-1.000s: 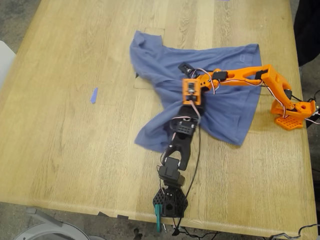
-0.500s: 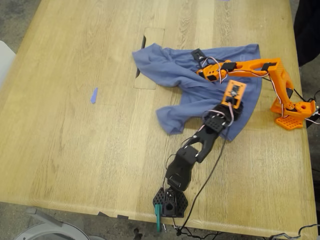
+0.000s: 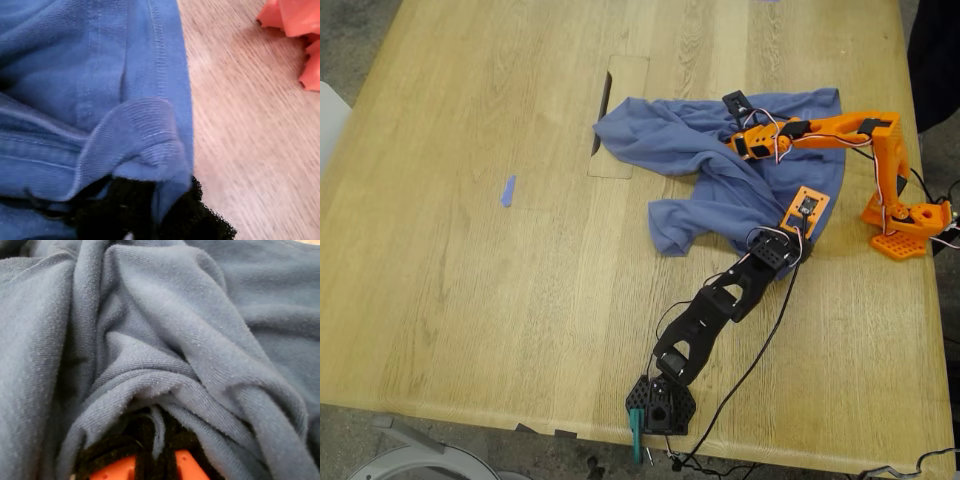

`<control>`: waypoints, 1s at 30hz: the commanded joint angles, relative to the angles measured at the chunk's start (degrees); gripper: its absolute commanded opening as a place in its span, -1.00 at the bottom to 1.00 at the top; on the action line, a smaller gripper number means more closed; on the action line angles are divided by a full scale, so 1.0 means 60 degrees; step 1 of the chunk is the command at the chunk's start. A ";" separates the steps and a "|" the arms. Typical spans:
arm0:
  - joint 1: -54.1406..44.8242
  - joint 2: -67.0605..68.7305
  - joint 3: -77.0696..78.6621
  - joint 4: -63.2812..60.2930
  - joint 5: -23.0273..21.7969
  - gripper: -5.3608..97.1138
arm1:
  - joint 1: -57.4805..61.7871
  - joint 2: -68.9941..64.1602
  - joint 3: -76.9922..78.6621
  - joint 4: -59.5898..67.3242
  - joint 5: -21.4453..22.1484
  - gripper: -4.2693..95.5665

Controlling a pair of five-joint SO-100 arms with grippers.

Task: Fold a T-shirt

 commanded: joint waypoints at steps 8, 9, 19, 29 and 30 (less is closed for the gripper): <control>-0.0659 -0.0044 -0.0791 0.0366 0.0439 0.07 | 0.0410 0.0820 0.0513 0.0176 0.0015 -0.91; -0.0703 -0.0059 -0.0967 0.0483 0.0454 0.13 | 0.0366 0.0850 0.0513 0.0205 0.0015 -0.91; -0.1436 -0.0937 -0.2710 0.1450 0.0645 0.33 | 0.0000 0.1143 0.0791 0.0396 0.0029 -0.91; -0.2153 -0.7720 -1.2935 0.5581 0.0703 0.24 | -0.0220 0.1582 0.0806 0.0659 0.0029 -0.91; -0.2212 -0.8437 -1.3945 0.6152 0.0732 0.19 | -0.0220 0.1641 0.0835 0.0688 0.0029 -0.91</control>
